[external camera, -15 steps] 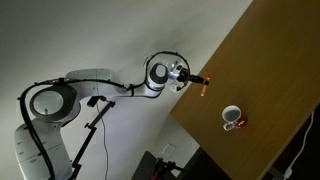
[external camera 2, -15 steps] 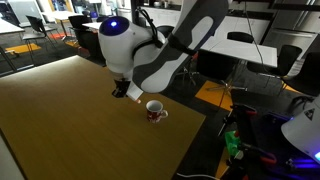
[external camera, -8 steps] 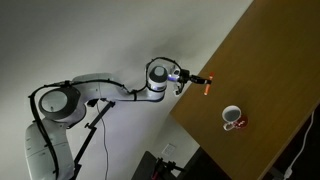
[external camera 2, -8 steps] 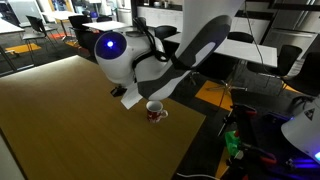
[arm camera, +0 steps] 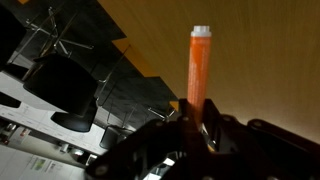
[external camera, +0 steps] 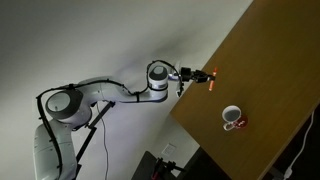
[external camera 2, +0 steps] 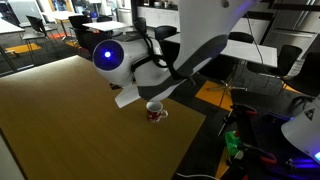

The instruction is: Pick up the marker and put it in the cup

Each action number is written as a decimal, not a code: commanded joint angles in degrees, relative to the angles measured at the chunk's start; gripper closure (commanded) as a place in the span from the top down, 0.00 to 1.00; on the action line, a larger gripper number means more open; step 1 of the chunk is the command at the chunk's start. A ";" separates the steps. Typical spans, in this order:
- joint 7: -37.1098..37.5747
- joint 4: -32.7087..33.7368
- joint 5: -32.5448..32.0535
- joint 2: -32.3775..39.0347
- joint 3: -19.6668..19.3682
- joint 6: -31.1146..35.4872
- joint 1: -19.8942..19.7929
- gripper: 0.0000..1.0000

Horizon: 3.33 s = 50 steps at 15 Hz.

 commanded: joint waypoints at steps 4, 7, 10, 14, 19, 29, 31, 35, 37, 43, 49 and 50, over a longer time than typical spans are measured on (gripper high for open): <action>0.77 0.20 -0.61 0.20 0.58 -0.31 -0.27 0.18; 3.10 -0.26 -0.84 0.81 -1.08 0.17 0.62 0.05; 9.39 -1.52 -0.04 1.44 -3.62 1.25 1.41 0.05; 17.83 -2.55 0.68 2.57 -5.94 -0.50 2.32 0.05; 28.83 -4.06 0.72 4.10 -8.35 -6.57 5.59 0.05; 31.91 -3.78 -1.74 3.43 -6.46 -8.92 4.59 0.18; 32.67 -3.91 -1.13 3.21 -6.42 -9.48 4.63 0.05; 34.23 -4.46 0.30 2.14 -5.57 -12.35 4.73 0.05; 34.82 -4.23 0.62 1.93 -4.67 -14.72 4.56 0.05; 39.11 -2.09 -0.29 2.65 -1.36 -20.99 3.06 0.05; 42.21 -0.61 -1.57 3.47 2.69 -19.81 -0.90 0.05; 42.70 -0.54 -1.82 3.40 3.29 -19.89 -1.51 0.05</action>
